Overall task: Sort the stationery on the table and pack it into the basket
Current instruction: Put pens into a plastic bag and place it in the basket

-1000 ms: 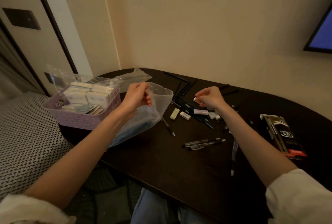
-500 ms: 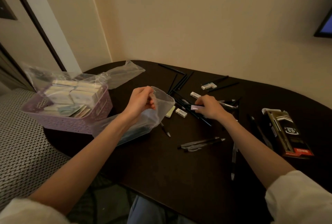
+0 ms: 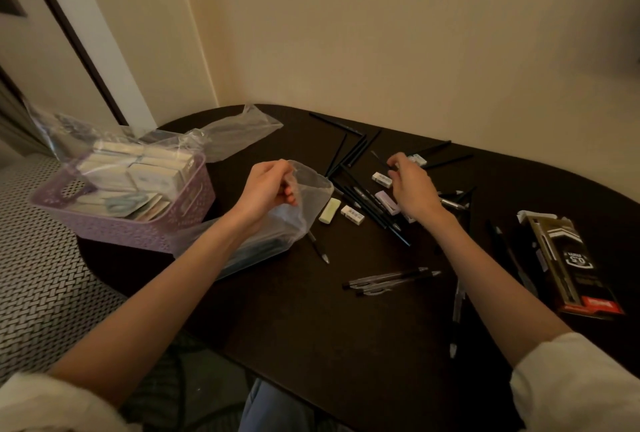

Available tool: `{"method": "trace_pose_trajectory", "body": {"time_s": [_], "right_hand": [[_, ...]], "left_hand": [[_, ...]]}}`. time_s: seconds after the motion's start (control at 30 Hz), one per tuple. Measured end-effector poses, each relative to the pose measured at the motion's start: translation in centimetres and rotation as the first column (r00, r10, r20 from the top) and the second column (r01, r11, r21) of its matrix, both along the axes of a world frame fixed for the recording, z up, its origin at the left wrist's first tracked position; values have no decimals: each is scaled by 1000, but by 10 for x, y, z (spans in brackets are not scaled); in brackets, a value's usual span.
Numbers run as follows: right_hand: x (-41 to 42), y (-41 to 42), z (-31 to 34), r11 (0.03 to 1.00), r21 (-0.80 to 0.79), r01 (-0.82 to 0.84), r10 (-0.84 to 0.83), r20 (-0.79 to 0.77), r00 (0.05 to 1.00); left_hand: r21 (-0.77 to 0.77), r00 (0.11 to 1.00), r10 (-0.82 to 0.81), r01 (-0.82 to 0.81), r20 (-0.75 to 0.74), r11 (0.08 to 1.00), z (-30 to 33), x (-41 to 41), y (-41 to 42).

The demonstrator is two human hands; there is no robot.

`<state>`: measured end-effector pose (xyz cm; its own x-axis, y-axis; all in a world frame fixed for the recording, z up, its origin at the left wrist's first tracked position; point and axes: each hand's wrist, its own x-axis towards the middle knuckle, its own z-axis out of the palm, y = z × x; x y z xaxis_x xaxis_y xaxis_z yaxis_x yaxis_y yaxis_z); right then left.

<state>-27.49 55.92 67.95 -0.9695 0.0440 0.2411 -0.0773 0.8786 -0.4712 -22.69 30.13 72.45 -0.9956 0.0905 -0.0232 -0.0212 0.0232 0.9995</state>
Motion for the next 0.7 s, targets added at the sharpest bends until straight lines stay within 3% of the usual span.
{"method": "trace_pose_trajectory", "body": {"time_s": [0.13, 0.27, 0.4, 0.57, 0.7], "right_hand": [[-6, -13, 0, 996, -7, -84, 85, 46, 995], [-22, -26, -3, 998, 3, -64, 61, 243, 968], [-31, -35, -7, 999, -11, -51, 52, 305, 951], [-34, -34, -6, 999, -17, -37, 40, 297, 954], [-32, -30, 9, 995, -101, -15, 26, 112, 993]], "left_hand": [[3, 1000, 7, -7, -3, 1000, -1, 0, -3], [14, 1000, -5, 5, -4, 1000, -1, 2, -5], [21, 1000, 10, -10, -8, 1000, 1, 2, -5], [37, 1000, 13, -12, -11, 999, 4, 3, -4], [48, 1000, 18, -17, -18, 999, 6, 3, -2]]}}
